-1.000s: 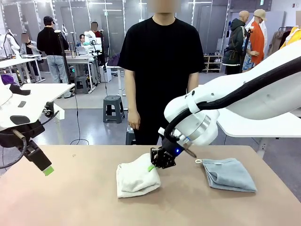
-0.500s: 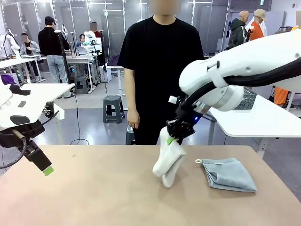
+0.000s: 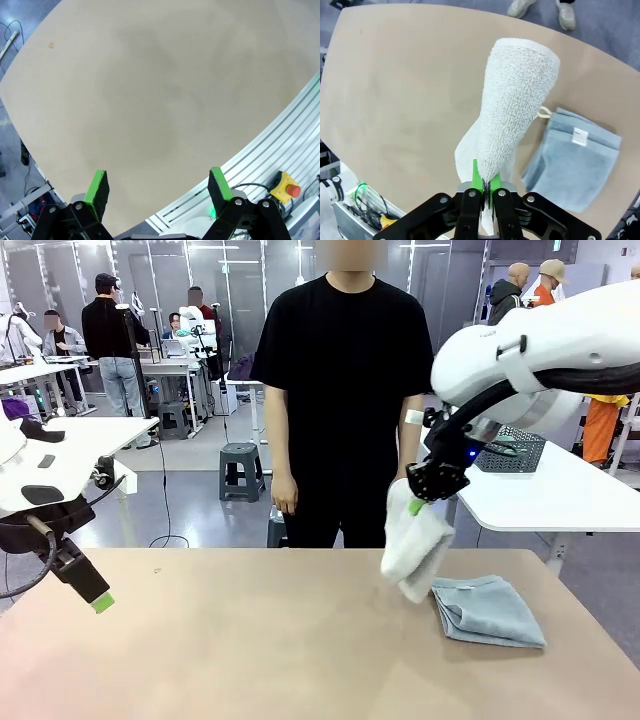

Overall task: Fold the towels and place them in the basket.
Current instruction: Stack the folded Towel with hook on the right side of the table.

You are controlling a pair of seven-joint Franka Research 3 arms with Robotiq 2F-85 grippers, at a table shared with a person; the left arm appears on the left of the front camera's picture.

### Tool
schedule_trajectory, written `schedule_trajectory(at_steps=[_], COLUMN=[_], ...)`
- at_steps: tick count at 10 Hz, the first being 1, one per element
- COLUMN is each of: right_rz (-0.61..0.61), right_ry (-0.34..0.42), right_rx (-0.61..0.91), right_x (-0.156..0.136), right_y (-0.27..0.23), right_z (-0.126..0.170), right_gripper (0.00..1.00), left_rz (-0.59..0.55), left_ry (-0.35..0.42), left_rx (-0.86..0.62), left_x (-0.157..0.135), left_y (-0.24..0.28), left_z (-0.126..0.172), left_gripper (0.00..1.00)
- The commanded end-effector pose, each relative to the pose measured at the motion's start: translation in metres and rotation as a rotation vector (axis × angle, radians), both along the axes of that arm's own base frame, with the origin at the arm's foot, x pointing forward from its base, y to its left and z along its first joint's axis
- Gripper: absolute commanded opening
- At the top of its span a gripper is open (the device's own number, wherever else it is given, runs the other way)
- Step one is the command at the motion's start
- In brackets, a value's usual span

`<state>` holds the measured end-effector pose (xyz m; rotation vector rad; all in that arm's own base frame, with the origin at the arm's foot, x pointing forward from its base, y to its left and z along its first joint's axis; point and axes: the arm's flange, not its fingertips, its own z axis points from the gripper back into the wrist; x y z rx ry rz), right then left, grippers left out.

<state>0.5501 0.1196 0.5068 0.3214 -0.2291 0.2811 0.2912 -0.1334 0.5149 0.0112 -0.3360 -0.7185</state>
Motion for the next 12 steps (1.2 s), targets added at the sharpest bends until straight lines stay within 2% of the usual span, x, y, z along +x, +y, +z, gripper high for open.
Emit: schedule_trajectory(at_steps=[1,6,8,10,11,12], right_rz=[-0.007,-0.048,-0.098,-0.103,-0.083,-0.099], right_ry=[0.020,0.074,0.101,0.077,0.088,0.104], right_rx=[-0.004,0.061,0.039,-0.019,0.000,-0.063], right_x=[0.003,-0.006,-0.006,-0.012,-0.014,-0.017], right_y=[-0.028,-0.078,-0.095,-0.116,-0.126,-0.134], right_z=[-0.005,-0.049,-0.077,-0.095,-0.101,-0.113], right_gripper=[0.06,0.06,0.06,0.06,0.06,0.06], left_rz=[0.015,0.015,0.015,0.015,0.015,0.015], left_ry=[0.011,0.011,0.011,0.011,0.011,0.011], left_rx=[-0.003,-0.003,-0.003,-0.003,-0.003,-0.003], left_x=[-0.002,-0.002,-0.002,-0.002,-0.002,-0.002], left_y=[-0.001,-0.001,-0.001,-0.001,-0.001,-0.001], left_z=[0.000,0.000,0.000,0.000,0.000,0.000], left_gripper=[1.00,1.00,1.00,1.00,1.00,1.00])
